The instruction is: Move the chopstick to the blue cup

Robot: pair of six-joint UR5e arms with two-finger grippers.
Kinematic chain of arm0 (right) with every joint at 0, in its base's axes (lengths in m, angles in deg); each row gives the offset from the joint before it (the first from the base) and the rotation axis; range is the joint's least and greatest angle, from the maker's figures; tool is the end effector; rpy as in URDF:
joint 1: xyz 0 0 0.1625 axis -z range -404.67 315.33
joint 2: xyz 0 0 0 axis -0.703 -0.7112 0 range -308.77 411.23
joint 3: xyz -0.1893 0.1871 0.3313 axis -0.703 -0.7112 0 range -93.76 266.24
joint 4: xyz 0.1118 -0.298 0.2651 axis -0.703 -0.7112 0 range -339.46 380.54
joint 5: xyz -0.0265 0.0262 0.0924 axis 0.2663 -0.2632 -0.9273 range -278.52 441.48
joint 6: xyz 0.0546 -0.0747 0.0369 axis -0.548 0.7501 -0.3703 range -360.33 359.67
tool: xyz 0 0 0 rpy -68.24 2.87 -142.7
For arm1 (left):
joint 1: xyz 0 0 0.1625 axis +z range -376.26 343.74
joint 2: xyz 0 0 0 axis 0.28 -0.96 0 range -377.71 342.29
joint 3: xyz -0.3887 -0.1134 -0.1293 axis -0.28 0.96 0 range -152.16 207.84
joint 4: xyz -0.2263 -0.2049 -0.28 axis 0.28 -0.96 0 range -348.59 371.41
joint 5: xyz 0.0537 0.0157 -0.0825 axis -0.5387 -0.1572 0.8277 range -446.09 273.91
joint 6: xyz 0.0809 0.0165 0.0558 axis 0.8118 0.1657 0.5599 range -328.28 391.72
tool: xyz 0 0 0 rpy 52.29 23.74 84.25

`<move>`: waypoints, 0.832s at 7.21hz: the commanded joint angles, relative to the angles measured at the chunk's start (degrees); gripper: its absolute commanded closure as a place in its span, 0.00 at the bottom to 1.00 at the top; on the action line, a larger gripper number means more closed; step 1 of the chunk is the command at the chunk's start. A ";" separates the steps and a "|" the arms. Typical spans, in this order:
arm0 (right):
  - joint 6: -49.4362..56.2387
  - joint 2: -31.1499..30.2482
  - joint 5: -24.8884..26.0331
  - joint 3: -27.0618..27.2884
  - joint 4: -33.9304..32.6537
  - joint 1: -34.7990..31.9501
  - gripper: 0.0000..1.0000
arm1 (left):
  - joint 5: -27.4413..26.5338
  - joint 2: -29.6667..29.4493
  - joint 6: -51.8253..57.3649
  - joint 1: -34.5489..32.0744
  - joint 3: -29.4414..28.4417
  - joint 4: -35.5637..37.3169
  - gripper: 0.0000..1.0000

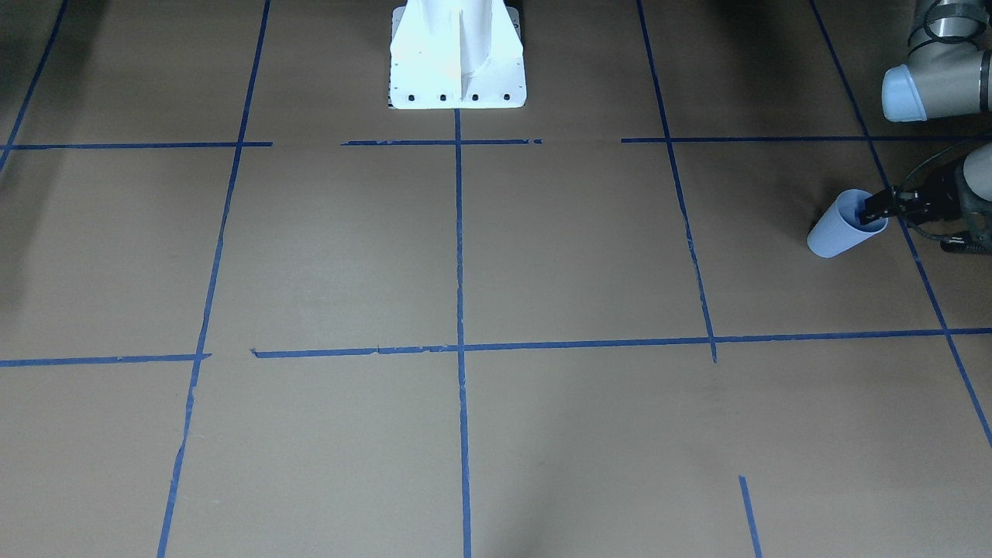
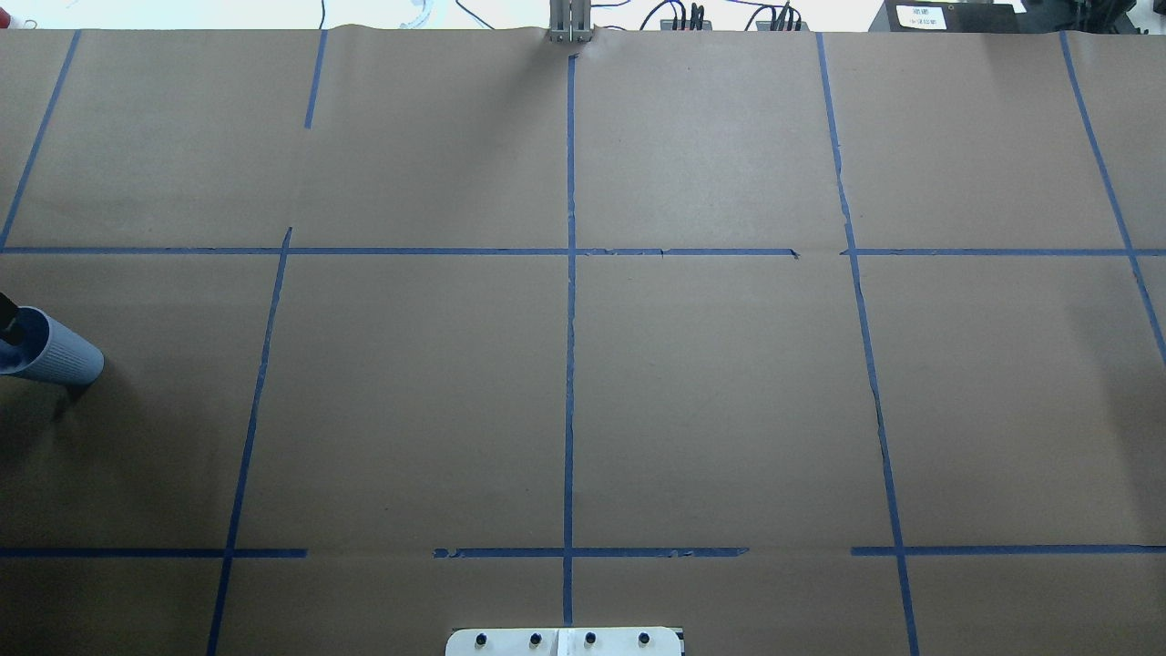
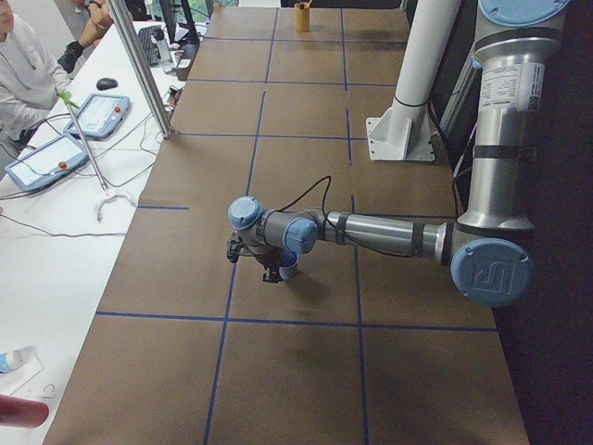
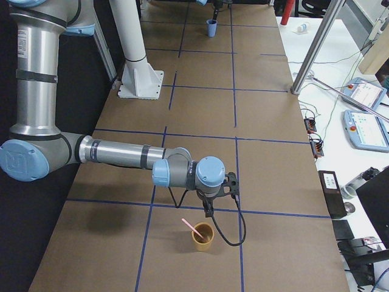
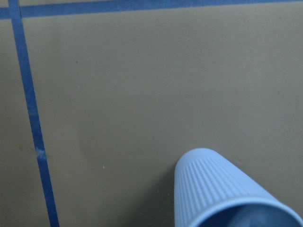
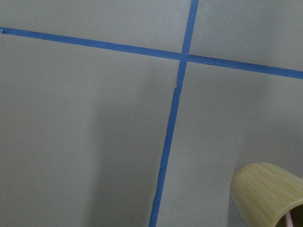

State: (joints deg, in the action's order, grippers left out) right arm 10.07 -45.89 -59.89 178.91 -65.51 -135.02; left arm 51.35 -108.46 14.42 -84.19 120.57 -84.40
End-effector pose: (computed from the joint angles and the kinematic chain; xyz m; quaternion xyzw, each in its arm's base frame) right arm 0.0582 -0.4371 0.6777 0.0367 -0.4319 -0.0771 0.8979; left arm 0.1347 -0.4917 0.6142 -0.0653 0.4025 0.0706 0.9104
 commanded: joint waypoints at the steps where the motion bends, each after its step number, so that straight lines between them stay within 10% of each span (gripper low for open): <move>1: -0.03 -0.09 -0.40 0.14 0.19 0.09 0.00 | 4.56 -0.84 -7.69 0.69 5.66 0.00 1.00; 4: 0.06 -0.09 -0.66 0.14 0.10 0.18 0.01 | 7.33 -13.95 -41.90 9.69 16.59 0.18 1.00; 6: 0.15 -0.09 -1.10 0.05 0.89 0.18 0.01 | -3.05 -29.93 -64.07 27.05 14.42 0.44 1.00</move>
State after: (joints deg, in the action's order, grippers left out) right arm 10.18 -45.98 -60.67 179.01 -65.01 -134.85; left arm 55.20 -128.98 -36.29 -67.26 136.03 -84.15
